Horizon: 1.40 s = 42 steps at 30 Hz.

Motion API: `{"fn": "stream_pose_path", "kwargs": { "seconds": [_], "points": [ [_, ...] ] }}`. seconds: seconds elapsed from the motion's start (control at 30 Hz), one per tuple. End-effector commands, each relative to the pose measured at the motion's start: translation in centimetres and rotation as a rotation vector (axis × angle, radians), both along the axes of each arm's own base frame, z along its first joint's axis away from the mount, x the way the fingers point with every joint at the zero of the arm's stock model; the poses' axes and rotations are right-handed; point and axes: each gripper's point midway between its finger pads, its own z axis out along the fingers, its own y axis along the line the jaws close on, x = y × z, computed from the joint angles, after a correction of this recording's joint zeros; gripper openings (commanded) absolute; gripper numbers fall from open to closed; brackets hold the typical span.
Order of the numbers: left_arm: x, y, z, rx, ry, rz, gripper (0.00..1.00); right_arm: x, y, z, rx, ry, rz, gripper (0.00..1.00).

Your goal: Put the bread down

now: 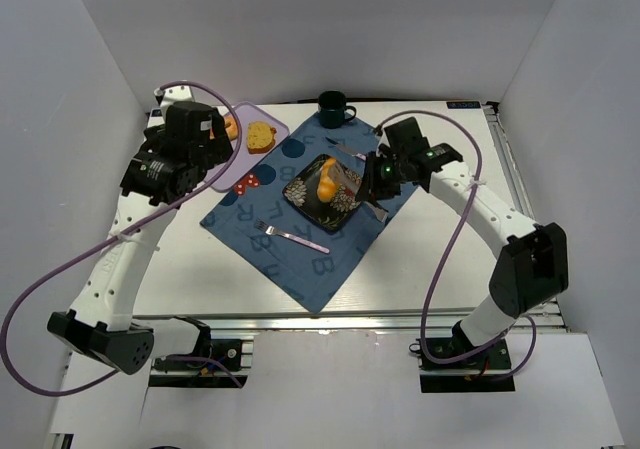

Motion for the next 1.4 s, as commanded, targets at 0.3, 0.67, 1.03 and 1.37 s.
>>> {"fn": "stream_pose_path", "kwargs": {
  "seconds": [0.3, 0.67, 1.03, 1.37],
  "points": [
    [0.3, -0.5, -0.3, 0.002, 0.000, -0.027, 0.98, 0.6, 0.7, -4.5, -0.025, 0.022, 0.064, 0.13],
    [0.2, -0.3, -0.2, 0.010, -0.002, -0.025, 0.98, 1.1, 0.0, -3.7, -0.066, 0.000, 0.035, 0.45],
    [0.2, -0.8, -0.2, -0.012, -0.008, -0.043, 0.98, 0.8, -0.9, -0.2, -0.064, -0.059, 0.001, 0.58],
    [-0.3, -0.6, 0.1, -0.020, -0.020, -0.042, 0.98, 1.7, -4.6, 3.9, -0.153, -0.163, -0.184, 0.58]
  ]
}}
